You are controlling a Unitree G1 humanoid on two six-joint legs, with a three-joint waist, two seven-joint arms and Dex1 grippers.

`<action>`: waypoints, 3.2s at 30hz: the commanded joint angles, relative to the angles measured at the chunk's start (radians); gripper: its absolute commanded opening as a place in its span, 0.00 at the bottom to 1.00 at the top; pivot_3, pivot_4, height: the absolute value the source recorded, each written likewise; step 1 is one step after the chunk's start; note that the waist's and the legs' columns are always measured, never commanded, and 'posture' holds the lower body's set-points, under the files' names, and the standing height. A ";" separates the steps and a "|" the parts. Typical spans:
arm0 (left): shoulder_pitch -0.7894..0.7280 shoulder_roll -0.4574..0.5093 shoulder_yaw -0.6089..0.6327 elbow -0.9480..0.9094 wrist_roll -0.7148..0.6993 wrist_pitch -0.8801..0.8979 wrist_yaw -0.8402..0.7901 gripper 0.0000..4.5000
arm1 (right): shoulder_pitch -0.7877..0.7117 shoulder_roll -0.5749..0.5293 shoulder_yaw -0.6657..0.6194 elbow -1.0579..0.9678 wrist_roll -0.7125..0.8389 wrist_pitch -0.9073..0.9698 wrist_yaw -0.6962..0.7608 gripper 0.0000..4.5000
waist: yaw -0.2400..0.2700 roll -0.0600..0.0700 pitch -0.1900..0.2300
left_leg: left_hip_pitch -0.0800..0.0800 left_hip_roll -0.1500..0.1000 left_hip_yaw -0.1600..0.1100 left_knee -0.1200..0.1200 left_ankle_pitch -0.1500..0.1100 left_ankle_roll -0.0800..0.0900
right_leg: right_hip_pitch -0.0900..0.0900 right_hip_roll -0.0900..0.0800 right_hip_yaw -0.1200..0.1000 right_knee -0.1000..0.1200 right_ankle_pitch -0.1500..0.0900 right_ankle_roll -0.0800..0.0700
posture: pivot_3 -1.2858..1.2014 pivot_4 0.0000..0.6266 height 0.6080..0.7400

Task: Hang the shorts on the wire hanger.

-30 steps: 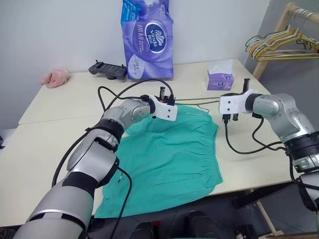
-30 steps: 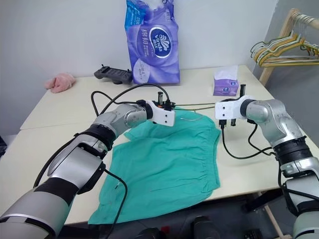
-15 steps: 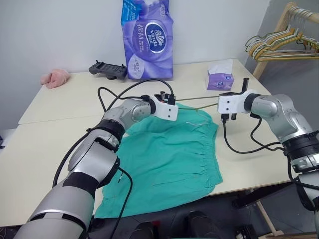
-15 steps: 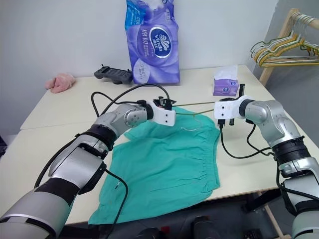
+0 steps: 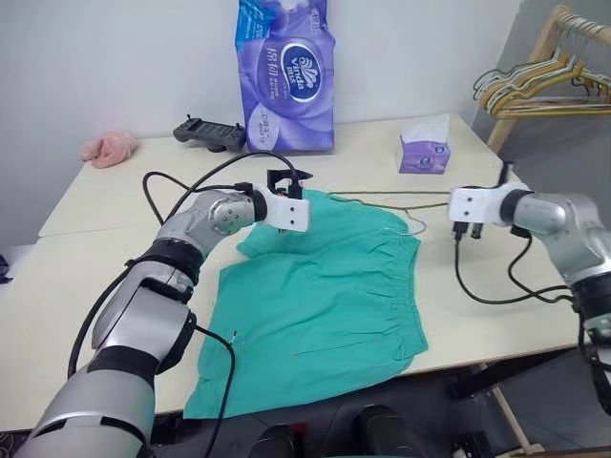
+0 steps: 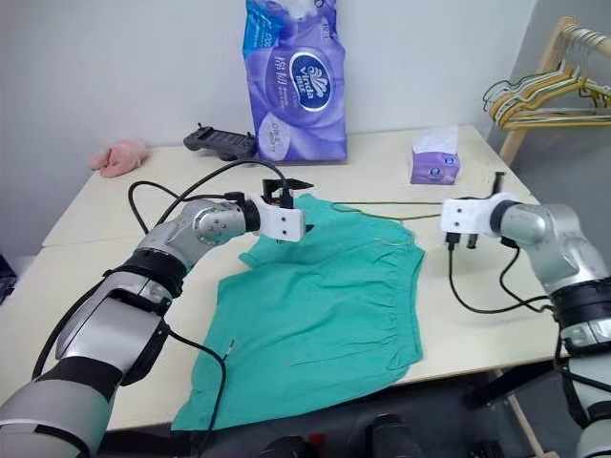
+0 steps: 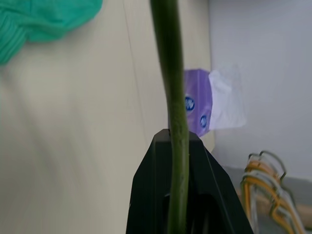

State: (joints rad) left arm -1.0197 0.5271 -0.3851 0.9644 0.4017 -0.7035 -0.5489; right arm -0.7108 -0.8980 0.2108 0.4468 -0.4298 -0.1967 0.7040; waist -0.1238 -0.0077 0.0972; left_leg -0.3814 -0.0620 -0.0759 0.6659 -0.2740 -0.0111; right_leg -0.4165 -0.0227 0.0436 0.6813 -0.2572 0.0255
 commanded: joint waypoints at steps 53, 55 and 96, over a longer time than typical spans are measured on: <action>0.738 0.036 0.242 -1.086 -0.818 0.948 -0.544 0.99 | 1.239 -0.162 -0.750 -0.729 1.275 1.543 0.570 0.00 | 0.072 -0.005 0.005 | 0.019 0.003 -0.001 0.011 -0.011 0.010 | 0.030 0.002 -0.002 -0.009 -0.008 0.010 | 0.46 0.17 1.00; 0.726 0.036 0.240 -1.066 -0.810 0.934 -0.550 0.99 | 1.212 -0.162 -0.714 -0.736 1.281 1.540 0.557 0.00 | 0.072 -0.006 0.005 | 0.019 0.003 -0.001 0.011 -0.011 0.010 | 0.030 0.002 -0.002 -0.009 -0.008 0.010 | 0.47 0.18 1.00; 0.721 0.056 0.260 -1.112 -0.790 0.898 -0.569 0.99 | 0.681 -0.021 -0.312 -0.547 1.344 1.623 0.409 0.00 | 0.109 -0.007 0.006 | 0.016 0.003 -0.002 0.011 -0.013 0.011 | 0.030 0.001 -0.003 -0.019 -0.005 0.011 | 0.51 0.08 1.00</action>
State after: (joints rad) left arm -0.2978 0.5735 -0.1375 -0.1068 -0.3928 0.2172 -1.1140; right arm 0.0004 -0.9271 -0.1049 -0.1196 0.9196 1.4275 1.1309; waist -0.0144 -0.0143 0.1030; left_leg -0.3651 -0.0592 -0.0782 0.6765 -0.2869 0.0002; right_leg -0.3860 -0.0218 0.0408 0.6629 -0.2626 0.0365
